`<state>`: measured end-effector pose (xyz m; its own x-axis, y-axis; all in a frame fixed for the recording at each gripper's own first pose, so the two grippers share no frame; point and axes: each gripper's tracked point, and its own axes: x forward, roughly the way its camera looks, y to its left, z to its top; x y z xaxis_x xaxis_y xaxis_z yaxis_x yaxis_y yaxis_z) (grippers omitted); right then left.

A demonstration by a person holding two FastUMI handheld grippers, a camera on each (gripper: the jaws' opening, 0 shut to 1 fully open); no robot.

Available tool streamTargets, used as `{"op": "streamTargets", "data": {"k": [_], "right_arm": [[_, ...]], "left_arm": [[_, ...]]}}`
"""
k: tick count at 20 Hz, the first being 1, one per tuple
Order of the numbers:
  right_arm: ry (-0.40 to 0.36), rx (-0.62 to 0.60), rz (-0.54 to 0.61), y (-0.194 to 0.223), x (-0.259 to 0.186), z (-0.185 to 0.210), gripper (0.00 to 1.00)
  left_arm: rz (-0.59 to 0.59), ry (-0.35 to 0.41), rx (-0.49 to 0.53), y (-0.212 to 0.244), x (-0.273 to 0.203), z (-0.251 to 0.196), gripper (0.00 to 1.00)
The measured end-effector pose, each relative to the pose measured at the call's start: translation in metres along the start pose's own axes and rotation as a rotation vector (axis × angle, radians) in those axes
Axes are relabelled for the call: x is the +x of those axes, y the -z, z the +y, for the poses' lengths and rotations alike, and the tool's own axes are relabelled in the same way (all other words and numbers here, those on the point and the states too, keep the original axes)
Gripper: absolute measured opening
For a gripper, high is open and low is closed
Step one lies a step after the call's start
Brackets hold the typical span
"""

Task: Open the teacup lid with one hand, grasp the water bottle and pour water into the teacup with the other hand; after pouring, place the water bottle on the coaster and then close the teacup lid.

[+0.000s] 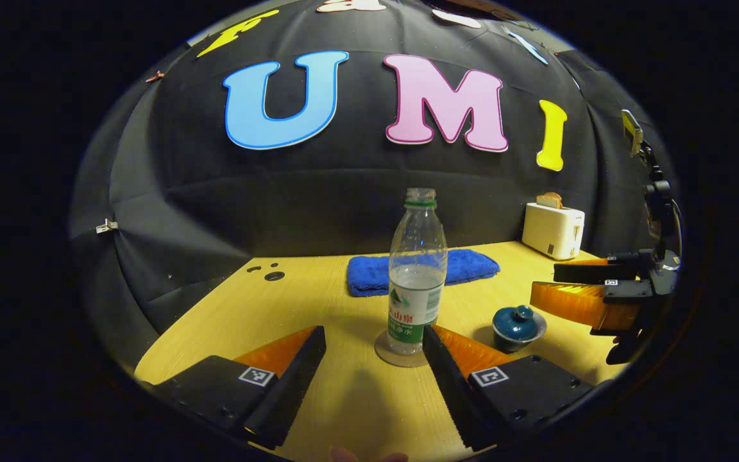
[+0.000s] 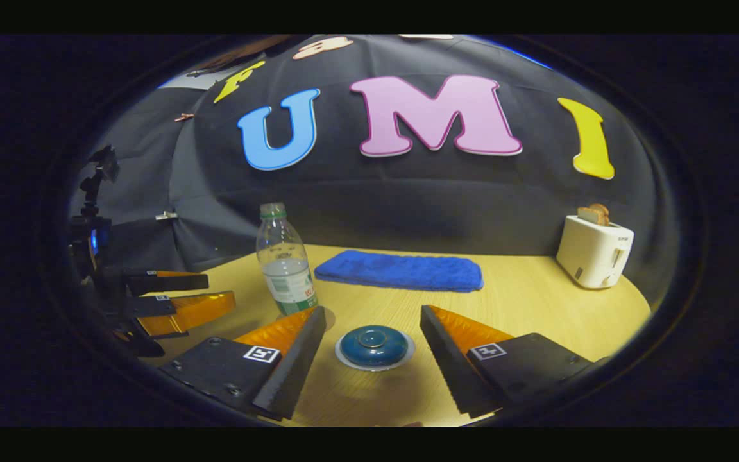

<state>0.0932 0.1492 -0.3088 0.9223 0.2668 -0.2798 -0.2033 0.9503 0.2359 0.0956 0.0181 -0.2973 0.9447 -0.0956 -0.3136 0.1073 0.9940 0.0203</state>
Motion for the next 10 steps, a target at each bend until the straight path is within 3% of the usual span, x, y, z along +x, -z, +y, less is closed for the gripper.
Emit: {"op": "streamTargets", "data": {"k": [10], "right_arm": [[0.068, -0.131, -0.143, -0.150, -0.087, -0.012, 0.97]], "left_arm": [[-0.061, -0.040, -0.051, -0.115, -0.066, -0.019, 0.95]]}}
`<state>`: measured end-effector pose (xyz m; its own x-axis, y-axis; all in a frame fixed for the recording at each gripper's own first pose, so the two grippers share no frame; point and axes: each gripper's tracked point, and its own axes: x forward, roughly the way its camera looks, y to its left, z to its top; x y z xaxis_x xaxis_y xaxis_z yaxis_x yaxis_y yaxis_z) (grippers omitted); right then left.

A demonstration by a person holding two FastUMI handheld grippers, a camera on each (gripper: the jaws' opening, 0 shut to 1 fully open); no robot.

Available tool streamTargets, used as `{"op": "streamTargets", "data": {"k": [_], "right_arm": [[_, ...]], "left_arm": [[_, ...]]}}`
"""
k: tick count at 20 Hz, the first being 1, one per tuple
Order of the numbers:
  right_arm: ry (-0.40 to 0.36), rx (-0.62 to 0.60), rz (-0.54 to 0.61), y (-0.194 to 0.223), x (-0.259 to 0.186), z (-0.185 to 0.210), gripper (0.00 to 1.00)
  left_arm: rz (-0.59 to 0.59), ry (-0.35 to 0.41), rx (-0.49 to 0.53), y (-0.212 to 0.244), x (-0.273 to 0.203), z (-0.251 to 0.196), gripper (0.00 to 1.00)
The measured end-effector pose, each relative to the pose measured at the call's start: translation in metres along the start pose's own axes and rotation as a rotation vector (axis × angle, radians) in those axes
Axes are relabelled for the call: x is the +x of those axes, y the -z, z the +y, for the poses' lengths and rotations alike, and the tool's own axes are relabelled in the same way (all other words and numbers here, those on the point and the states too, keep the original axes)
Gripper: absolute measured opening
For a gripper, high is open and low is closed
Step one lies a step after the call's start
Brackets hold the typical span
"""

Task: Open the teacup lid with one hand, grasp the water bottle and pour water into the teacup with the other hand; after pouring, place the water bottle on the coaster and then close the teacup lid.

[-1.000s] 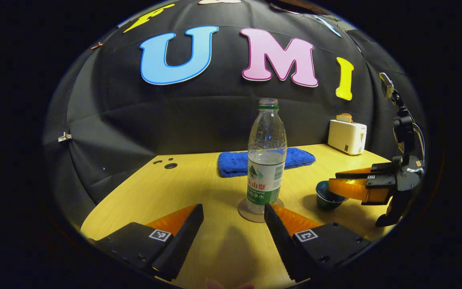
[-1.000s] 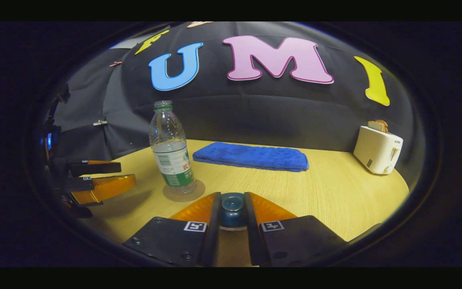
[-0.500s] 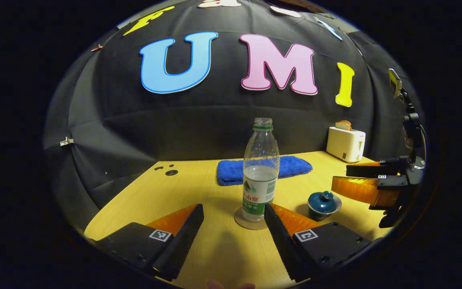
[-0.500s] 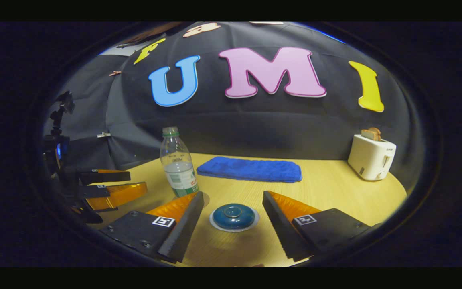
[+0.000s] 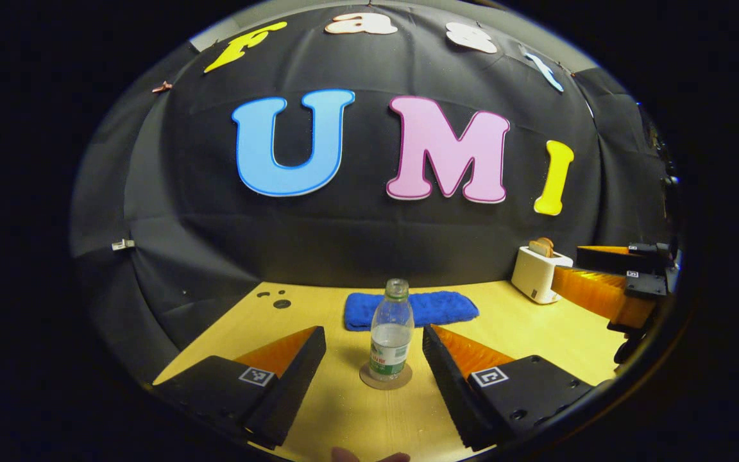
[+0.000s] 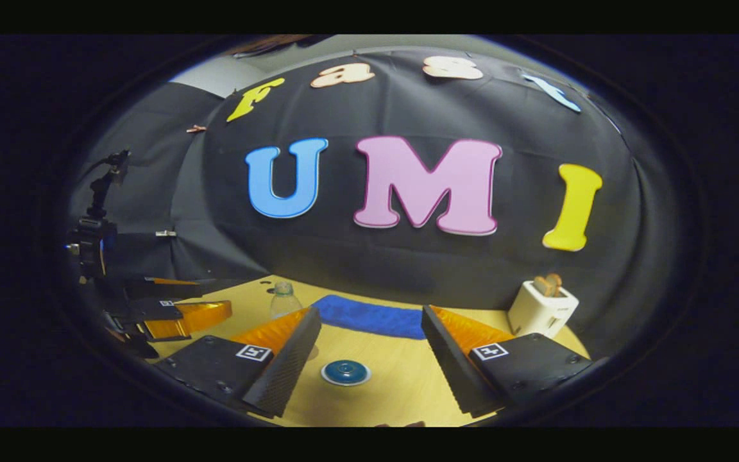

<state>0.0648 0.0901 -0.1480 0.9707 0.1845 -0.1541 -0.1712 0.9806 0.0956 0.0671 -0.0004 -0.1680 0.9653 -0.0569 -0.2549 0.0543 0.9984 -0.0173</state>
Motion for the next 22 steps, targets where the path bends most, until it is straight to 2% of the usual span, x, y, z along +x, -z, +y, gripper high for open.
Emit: {"op": "streamTargets", "data": {"k": [4, 10, 16, 22], "right_arm": [[0.021, -0.002, -0.050, -0.060, -0.034, -0.011, 0.98], [0.058, -0.034, -0.087, -0.109, -0.070, -0.036, 0.98], [0.089, -0.044, -0.106, -0.134, -0.088, -0.057, 0.98], [0.096, -0.038, -0.111, -0.139, -0.091, -0.075, 0.98]], "left_arm": [[-0.032, -0.008, 0.024, -0.045, -0.023, -0.005, 0.95], [-0.074, -0.015, 0.042, -0.091, -0.046, -0.012, 0.95], [-0.102, -0.007, 0.041, -0.114, -0.062, -0.029, 0.95], [-0.122, -0.019, 0.040, -0.127, -0.068, -0.036, 0.95]]}}
